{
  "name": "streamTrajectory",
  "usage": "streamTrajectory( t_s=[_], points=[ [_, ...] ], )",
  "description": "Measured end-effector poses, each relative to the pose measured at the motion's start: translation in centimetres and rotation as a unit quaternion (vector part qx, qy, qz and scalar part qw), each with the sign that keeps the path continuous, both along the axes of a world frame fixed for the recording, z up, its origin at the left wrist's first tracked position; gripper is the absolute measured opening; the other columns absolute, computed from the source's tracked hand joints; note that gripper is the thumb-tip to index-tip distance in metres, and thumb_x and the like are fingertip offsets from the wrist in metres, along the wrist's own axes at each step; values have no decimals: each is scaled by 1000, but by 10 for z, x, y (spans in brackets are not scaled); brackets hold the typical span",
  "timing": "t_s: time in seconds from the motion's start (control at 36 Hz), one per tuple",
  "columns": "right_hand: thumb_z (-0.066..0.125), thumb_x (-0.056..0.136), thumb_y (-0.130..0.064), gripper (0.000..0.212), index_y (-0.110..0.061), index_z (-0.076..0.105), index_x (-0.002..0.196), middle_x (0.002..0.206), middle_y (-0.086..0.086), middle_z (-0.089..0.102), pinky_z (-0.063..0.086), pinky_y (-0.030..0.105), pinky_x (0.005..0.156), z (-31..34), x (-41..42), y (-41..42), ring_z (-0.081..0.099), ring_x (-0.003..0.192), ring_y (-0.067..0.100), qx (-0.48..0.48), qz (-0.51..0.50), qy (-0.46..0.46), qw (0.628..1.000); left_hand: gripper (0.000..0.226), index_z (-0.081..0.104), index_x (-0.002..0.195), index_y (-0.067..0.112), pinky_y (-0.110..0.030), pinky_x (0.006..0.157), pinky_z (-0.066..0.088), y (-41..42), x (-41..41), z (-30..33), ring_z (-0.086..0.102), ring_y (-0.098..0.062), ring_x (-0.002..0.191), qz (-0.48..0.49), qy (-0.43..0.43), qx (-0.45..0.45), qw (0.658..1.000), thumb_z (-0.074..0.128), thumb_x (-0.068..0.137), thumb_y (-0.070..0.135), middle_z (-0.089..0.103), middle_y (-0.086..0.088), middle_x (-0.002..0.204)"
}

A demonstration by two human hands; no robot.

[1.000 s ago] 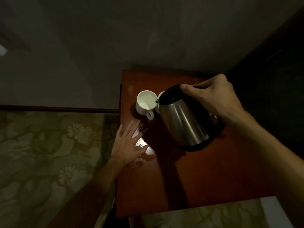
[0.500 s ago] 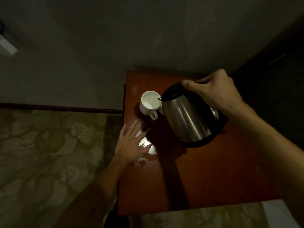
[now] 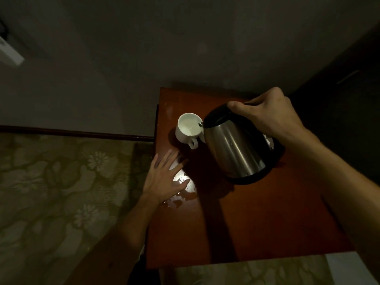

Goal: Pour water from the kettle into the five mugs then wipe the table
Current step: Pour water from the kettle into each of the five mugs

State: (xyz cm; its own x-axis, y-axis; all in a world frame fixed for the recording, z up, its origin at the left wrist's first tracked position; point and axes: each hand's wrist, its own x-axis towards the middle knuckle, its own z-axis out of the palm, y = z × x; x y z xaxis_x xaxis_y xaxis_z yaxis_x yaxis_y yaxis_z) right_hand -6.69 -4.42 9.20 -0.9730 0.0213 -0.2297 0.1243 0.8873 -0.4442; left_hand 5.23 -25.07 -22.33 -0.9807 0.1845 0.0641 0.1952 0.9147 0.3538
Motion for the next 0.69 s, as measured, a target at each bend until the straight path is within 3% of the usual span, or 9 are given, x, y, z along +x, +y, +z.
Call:
streamTrajectory(
  t_s=[0.08, 0.22, 0.36, 0.44, 0.5, 0.61, 0.69],
  points=[
    [76, 80, -74, 63, -17, 79, 105, 91, 0, 78, 67, 48, 79, -1, 0, 1, 77, 82, 18, 5, 10, 7, 1000, 72, 41, 153, 39, -56, 126, 7, 0, 0, -2, 8, -18, 159, -1, 8, 4, 1000, 44, 91, 75, 24, -1, 170],
    [67, 60, -90, 90, -18, 77, 112, 95, -1, 78, 67, 50, 80, 2, 4, -1, 78, 84, 17, 0, 5, -3, 1000, 73, 40, 154, 39, -53, 126, 1, 0, -1, 0, 3, -19, 159, 1, -13, -6, 1000, 38, 92, 78, 18, -2, 171],
    [76, 79, -73, 60, -18, 79, 102, 90, 1, 78, 67, 52, 83, 3, 5, -4, 77, 83, 19, -1, 12, 2, 1000, 81, 35, 157, 37, -56, 124, -4, 1, 0, 5, -5, -25, 159, 55, -25, -6, 998, 33, 89, 81, 8, -3, 173],
    [72, 71, -79, 70, -18, 79, 103, 90, 0, 78, 67, 51, 81, 4, 7, -6, 78, 82, 18, -4, 2, 3, 1000, 89, 13, 162, 39, -55, 124, -2, 0, 1, 8, -9, -28, 158, 130, -50, 10, 990, 25, 86, 83, -1, -3, 173],
    [75, 78, -74, 62, -17, 79, 103, 88, 0, 78, 67, 47, 77, 4, 7, -7, 77, 80, 18, -4, 8, 5, 1000, 93, -3, 161, 41, -55, 125, -2, 0, 2, 10, -14, -29, 157, 162, -82, 19, 983, 19, 83, 85, -9, -2, 172],
    [77, 86, -68, 56, -14, 79, 104, 82, 1, 75, 54, 35, 60, 5, 7, -7, 72, 70, 16, 0, 11, 23, 1000, 94, -9, 159, 42, -56, 126, 5, 0, 1, 14, -12, -30, 158, 174, -115, 48, 977, 26, 83, 84, -15, 1, 172],
    [77, 88, -65, 50, -16, 79, 100, 86, 0, 78, 66, 46, 74, 9, 7, -8, 76, 77, 16, 1, 17, 12, 1000, 92, -7, 158, 44, -57, 125, 8, -1, 2, 15, -9, -28, 158, 171, -121, 73, 975, 31, 83, 82, -17, 4, 171]
  ],
)
